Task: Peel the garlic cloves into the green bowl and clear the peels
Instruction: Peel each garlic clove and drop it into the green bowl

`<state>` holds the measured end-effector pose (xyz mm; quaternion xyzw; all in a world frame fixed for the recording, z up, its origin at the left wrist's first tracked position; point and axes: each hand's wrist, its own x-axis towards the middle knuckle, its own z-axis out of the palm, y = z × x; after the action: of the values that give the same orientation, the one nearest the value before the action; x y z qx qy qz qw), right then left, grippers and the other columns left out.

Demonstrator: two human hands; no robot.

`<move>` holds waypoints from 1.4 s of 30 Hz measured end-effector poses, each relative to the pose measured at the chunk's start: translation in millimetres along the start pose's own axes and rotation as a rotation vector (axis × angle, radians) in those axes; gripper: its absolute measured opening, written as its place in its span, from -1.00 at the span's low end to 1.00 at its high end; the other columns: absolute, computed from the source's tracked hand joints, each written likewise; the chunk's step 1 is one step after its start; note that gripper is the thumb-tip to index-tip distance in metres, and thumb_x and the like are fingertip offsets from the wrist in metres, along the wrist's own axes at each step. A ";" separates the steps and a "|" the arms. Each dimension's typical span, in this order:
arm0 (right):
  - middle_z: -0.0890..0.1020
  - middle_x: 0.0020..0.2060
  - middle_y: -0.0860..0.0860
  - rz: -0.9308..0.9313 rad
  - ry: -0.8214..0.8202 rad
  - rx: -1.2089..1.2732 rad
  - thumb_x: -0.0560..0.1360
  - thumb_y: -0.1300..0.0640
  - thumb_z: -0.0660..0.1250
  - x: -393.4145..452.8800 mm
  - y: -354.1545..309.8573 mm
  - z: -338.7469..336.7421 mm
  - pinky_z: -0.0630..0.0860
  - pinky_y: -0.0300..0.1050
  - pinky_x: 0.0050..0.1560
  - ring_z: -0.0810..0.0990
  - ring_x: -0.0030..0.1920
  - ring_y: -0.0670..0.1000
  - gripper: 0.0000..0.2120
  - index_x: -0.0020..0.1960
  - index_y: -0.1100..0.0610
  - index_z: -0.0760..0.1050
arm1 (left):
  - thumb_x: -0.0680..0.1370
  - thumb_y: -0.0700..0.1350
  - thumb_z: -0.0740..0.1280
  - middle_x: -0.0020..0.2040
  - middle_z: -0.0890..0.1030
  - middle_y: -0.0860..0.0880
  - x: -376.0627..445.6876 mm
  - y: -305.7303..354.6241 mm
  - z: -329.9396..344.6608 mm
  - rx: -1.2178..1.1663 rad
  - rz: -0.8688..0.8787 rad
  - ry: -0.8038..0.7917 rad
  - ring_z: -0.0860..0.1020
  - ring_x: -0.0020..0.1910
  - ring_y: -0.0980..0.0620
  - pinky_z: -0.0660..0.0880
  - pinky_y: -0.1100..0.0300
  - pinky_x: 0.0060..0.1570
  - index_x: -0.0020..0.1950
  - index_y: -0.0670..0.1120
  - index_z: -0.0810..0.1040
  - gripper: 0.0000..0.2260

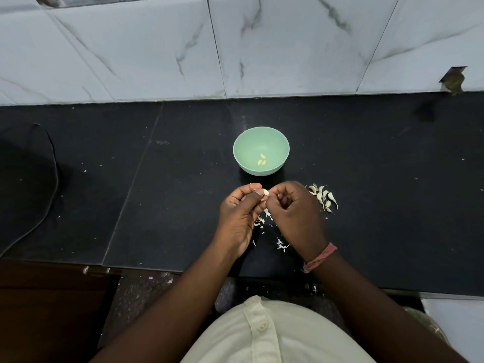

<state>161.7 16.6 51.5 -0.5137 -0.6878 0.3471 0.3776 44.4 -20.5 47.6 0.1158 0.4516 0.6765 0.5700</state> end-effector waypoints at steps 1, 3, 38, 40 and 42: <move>0.56 -0.31 -0.08 0.007 0.004 -0.013 0.42 0.20 0.42 0.5 -0.1 0.1 0.40 -0.35 -0.28 0.53 -0.28 -0.09 -0.87 -0.26 0.05 0.54 | 0.55 -0.36 0.35 -0.14 0.66 -0.16 -0.3 -0.2 0.3 0.009 0.004 -0.003 0.64 -0.18 0.01 0.61 0.24 -0.10 0.07 -0.25 0.58 -0.88; 0.55 -0.31 -0.08 0.006 0.008 -0.043 0.41 0.19 0.41 1.1 -0.2 -0.3 0.39 -0.34 -0.28 0.52 -0.26 -0.08 -0.87 -0.27 0.06 0.51 | 0.55 -0.36 0.35 -0.13 0.66 -0.16 -0.6 -0.7 0.7 0.031 0.013 -0.009 0.65 -0.16 0.00 0.61 0.24 -0.11 0.07 -0.26 0.58 -0.88; 0.59 -0.06 -0.03 -0.169 -0.119 0.200 0.49 0.42 0.36 5.8 3.2 -10.5 0.50 -0.31 0.05 0.57 -0.02 -0.01 -0.57 0.28 0.08 0.56 | 0.60 -0.28 0.32 -0.17 0.66 -0.14 -1.1 4.8 3.7 -0.116 -0.229 0.002 0.63 -0.22 0.09 0.61 0.32 -0.18 0.03 -0.25 0.60 -0.92; 0.59 -0.08 -0.05 -0.183 -0.138 0.182 0.49 0.41 0.36 7.2 5.1 -10.8 0.50 -0.27 0.07 0.57 -0.02 -0.01 -0.57 0.29 0.09 0.54 | 0.60 -0.27 0.32 -0.20 0.65 -0.12 -1.7 4.6 2.8 -0.093 -0.232 -0.007 0.62 -0.24 0.10 0.61 0.32 -0.19 -0.01 -0.23 0.61 -0.92; 0.57 -0.09 -0.05 -0.203 -0.150 0.178 0.49 0.42 0.36 7.1 6.4 -11.2 0.50 -0.25 0.06 0.56 -0.04 -0.01 -0.57 0.29 0.10 0.53 | 0.60 -0.26 0.33 -0.21 0.65 -0.11 -2.1 3.6 1.0 -0.060 -0.225 -0.024 0.62 -0.25 0.10 0.61 0.31 -0.19 -0.03 -0.22 0.62 -0.91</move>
<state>173.1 26.0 52.4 -0.3787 -0.7289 0.4043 0.4023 43.4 -21.7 51.6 0.0555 0.4343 0.6201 0.6509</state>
